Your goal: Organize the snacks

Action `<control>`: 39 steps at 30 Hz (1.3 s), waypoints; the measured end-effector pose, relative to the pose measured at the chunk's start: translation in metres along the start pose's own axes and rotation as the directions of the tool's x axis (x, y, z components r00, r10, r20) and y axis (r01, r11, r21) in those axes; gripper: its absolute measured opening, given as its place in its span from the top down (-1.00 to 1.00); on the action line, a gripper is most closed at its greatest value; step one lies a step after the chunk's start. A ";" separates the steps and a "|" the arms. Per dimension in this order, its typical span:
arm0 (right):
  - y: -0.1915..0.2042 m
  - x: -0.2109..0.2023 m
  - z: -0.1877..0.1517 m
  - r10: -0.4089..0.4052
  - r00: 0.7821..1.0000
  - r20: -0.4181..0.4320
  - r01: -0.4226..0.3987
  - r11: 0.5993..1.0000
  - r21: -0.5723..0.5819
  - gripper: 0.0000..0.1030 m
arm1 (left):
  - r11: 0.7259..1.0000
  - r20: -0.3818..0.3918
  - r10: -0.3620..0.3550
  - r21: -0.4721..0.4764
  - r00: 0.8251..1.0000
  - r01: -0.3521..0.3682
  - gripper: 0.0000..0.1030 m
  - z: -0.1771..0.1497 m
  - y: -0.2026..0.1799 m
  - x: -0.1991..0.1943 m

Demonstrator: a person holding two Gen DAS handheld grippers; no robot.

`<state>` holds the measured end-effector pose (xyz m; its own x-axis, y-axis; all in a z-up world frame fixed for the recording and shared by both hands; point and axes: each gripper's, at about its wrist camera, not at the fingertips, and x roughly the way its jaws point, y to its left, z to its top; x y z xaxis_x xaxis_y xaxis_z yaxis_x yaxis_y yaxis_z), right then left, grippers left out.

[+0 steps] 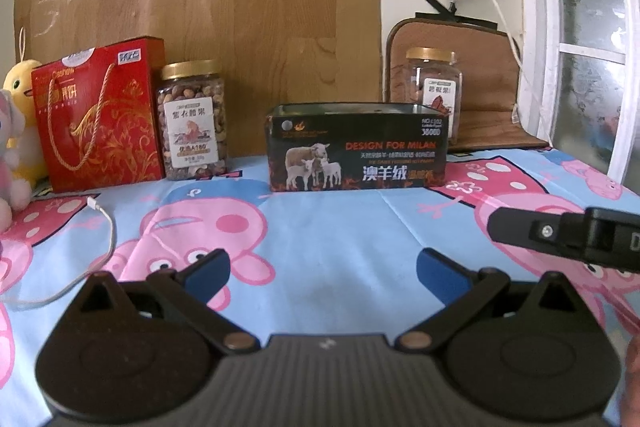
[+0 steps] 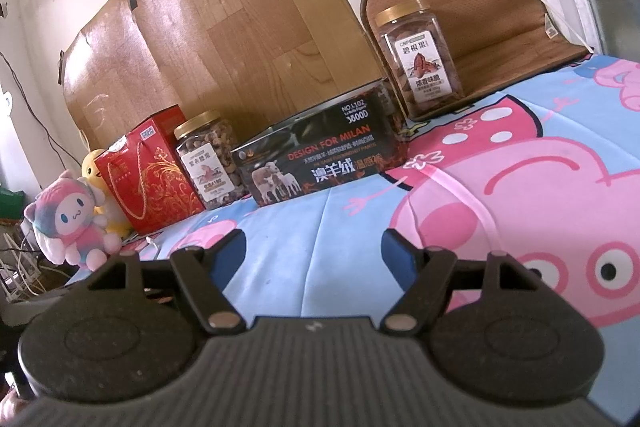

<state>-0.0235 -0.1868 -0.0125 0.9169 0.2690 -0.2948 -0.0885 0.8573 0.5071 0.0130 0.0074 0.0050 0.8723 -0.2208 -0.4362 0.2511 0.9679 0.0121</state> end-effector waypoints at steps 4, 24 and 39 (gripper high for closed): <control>0.000 0.001 0.000 0.003 1.000 -0.001 -0.003 1.000 -0.001 -0.49 | 1.000 0.000 -0.006 0.009 1.000 0.006 -1.00 0.000 -0.001 0.000; 0.000 0.000 0.001 0.014 1.000 0.002 -0.014 1.000 0.004 -0.49 | 1.000 0.003 -0.021 0.004 1.000 0.021 -1.00 -0.001 -0.002 0.000; 0.000 -0.001 0.002 0.022 1.000 0.005 -0.022 1.000 0.006 -0.49 | 1.000 0.011 -0.025 0.008 1.000 0.025 -1.00 -0.001 -0.003 -0.002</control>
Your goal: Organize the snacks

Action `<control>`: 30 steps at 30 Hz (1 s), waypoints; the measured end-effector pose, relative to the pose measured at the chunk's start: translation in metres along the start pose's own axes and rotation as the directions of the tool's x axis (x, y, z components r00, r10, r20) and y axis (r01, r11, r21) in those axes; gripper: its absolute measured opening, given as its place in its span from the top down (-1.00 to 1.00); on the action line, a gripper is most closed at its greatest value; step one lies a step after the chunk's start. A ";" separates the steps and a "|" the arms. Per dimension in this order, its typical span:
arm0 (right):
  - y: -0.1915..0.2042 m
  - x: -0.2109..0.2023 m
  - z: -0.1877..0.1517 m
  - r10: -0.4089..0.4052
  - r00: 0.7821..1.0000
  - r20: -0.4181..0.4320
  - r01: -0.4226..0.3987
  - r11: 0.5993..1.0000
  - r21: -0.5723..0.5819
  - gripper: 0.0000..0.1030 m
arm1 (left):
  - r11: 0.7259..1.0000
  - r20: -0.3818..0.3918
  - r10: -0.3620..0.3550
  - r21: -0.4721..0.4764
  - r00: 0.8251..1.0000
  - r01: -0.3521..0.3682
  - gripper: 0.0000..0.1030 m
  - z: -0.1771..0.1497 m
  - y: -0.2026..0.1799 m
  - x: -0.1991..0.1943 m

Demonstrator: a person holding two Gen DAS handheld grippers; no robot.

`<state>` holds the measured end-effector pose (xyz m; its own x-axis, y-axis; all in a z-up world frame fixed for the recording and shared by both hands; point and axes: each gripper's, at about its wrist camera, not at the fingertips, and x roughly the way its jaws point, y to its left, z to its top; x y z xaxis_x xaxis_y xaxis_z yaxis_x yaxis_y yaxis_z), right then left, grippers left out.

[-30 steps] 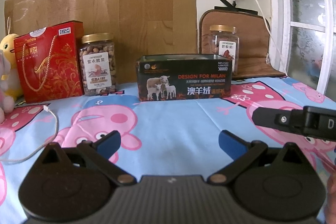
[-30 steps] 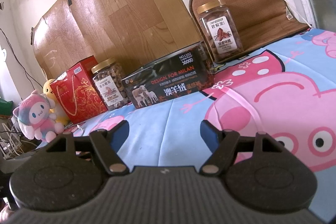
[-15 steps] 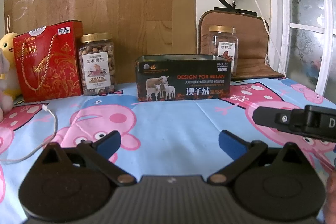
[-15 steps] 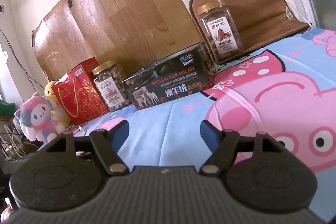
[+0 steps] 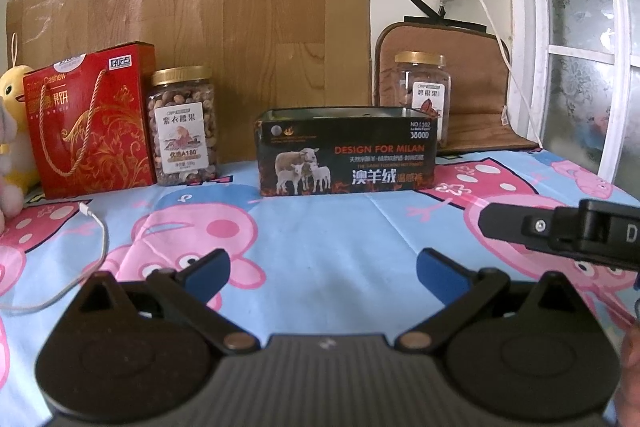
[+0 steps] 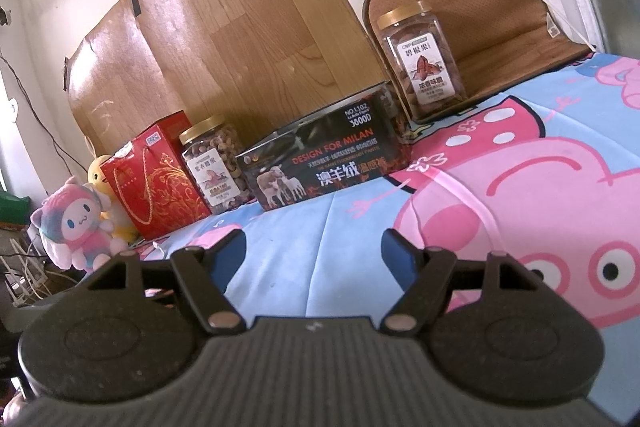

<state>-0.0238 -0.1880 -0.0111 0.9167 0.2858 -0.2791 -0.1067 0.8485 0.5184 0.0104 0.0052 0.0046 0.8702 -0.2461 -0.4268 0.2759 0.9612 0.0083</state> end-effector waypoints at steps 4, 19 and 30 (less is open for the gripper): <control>-0.001 0.000 0.000 -0.001 1.000 0.000 0.001 1.000 0.000 -0.49 | 1.000 -0.001 0.000 0.000 1.000 0.000 -1.00 0.000 0.000 0.000; 0.000 -0.001 0.001 0.006 1.000 0.001 -0.006 1.000 0.000 -0.49 | 1.000 -0.009 0.002 -0.001 1.000 -0.002 -1.00 -0.001 0.000 0.002; 0.001 -0.001 0.001 0.007 1.000 0.002 -0.007 1.000 0.000 -0.49 | 1.000 -0.038 0.026 -0.008 0.999 -0.026 -1.00 0.000 0.002 0.006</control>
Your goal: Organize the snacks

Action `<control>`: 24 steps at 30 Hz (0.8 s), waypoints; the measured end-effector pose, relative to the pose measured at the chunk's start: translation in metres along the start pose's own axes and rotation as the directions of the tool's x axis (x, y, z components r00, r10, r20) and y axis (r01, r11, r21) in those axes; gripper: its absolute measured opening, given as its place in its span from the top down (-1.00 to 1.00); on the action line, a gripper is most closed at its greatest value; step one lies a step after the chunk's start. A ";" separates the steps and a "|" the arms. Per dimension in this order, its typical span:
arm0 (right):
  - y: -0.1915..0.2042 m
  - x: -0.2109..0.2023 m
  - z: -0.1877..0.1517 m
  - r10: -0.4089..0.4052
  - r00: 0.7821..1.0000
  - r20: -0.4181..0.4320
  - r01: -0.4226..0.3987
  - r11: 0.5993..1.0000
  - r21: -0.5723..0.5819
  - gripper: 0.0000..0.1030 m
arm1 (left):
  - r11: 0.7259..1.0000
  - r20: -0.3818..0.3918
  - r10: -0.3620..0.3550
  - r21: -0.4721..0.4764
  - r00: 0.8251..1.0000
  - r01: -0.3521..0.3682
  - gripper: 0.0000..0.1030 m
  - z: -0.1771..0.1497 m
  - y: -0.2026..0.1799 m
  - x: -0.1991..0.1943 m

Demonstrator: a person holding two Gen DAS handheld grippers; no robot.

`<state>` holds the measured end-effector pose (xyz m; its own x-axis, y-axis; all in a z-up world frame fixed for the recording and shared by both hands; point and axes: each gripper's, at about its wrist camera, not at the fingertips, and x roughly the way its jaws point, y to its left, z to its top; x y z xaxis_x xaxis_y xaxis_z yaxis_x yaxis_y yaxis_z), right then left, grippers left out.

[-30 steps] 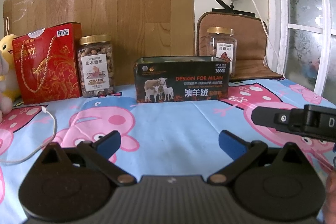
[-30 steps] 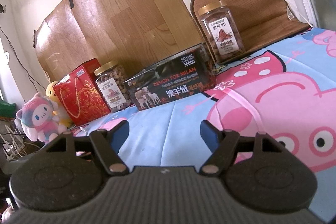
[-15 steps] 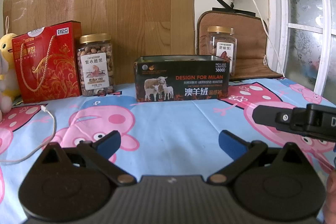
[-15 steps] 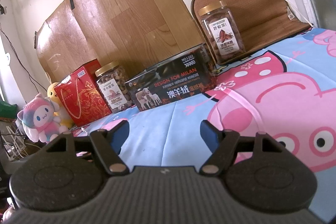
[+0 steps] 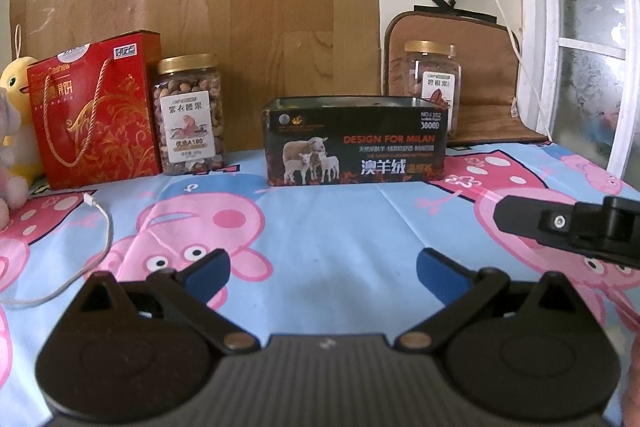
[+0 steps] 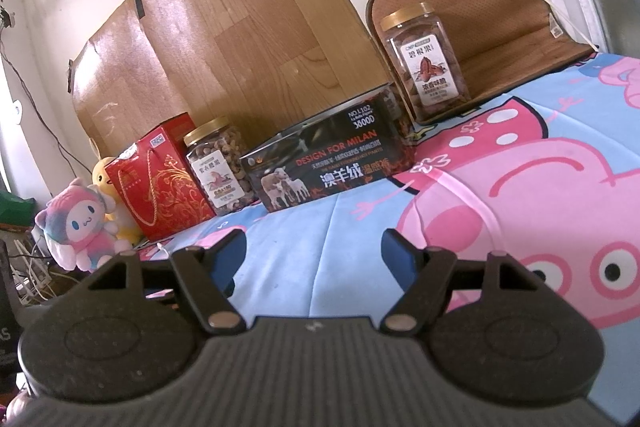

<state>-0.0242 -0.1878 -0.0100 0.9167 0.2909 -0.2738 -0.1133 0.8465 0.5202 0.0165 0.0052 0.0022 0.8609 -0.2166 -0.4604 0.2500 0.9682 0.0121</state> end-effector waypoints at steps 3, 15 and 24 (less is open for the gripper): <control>0.000 0.000 0.000 0.003 1.000 -0.001 -0.003 1.000 -0.001 -0.49 | 1.000 -0.013 0.010 -0.003 1.000 -0.010 -1.00 0.001 0.001 0.002; 0.000 -0.001 0.000 0.009 1.000 0.002 -0.009 1.000 -0.004 -0.49 | 0.999 -0.025 0.034 -0.002 0.999 -0.034 -1.00 0.002 0.002 0.004; -0.002 0.001 0.000 0.022 1.000 0.003 -0.022 1.000 -0.016 -0.49 | 0.998 -0.034 0.063 0.007 0.997 -0.063 -1.00 0.002 0.000 0.006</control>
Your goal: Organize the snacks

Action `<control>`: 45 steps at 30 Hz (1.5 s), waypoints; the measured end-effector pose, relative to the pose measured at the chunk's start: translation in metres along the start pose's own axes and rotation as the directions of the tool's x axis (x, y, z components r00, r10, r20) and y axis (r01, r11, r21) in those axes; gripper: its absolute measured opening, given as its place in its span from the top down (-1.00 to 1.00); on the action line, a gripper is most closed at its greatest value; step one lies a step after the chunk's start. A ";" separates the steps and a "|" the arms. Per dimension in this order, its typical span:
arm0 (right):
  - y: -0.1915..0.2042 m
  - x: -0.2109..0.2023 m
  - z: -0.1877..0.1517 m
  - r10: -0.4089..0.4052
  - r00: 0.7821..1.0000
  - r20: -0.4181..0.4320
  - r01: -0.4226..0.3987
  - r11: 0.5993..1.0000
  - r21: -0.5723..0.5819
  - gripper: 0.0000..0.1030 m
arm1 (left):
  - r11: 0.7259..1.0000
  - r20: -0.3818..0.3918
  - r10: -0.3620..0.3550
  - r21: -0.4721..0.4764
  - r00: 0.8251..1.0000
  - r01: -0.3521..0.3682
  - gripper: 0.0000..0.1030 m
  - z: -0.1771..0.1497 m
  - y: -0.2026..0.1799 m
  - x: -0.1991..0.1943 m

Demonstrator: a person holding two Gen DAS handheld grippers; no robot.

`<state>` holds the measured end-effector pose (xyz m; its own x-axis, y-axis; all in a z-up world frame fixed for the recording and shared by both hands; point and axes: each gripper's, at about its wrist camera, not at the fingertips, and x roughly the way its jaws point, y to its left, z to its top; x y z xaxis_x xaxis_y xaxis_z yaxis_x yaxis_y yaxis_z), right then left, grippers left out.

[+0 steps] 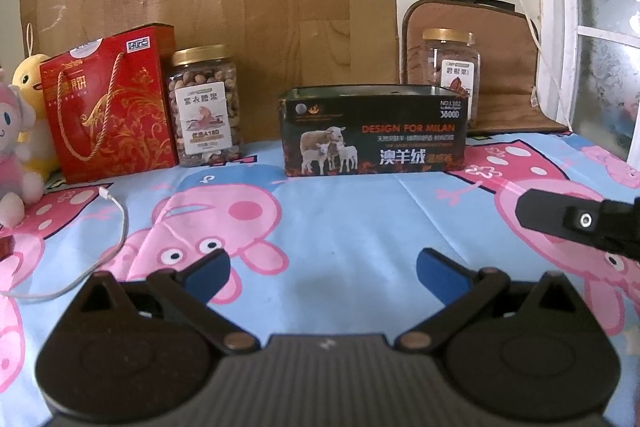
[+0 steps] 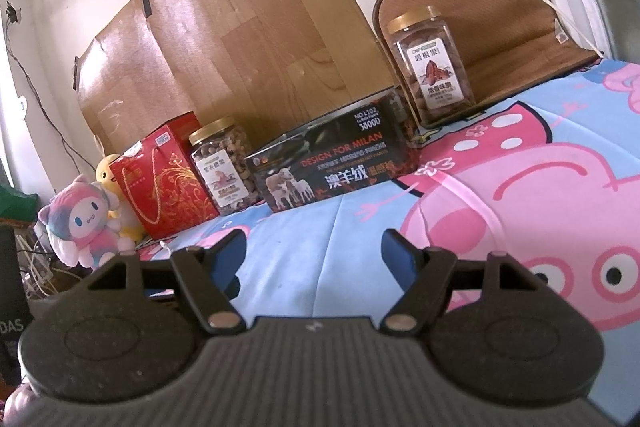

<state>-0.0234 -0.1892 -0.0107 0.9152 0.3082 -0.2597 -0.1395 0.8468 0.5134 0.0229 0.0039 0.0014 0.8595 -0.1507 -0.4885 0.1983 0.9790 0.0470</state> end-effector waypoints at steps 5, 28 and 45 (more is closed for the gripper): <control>-0.001 0.000 0.000 -0.011 1.000 -0.015 0.011 1.000 -0.002 -0.49 | 0.999 -0.005 0.035 0.004 0.999 -0.035 -1.00 0.001 -0.001 0.001; 0.011 -0.042 0.026 0.037 0.999 -0.018 -0.037 0.999 0.023 -0.49 | 0.992 -0.041 0.126 0.012 0.991 -0.125 -1.00 0.022 -0.020 -0.040; 0.011 -0.049 0.027 0.050 0.999 -0.005 -0.050 0.998 0.033 -0.49 | 0.982 0.001 0.186 0.030 0.983 -0.186 -1.00 0.024 -0.029 -0.051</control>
<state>-0.0597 -0.2069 0.0298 0.9052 0.3526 -0.2373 -0.1729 0.8156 0.5522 -0.0158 -0.0201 0.0458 0.8817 0.0340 -0.4706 0.0490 0.9854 0.1629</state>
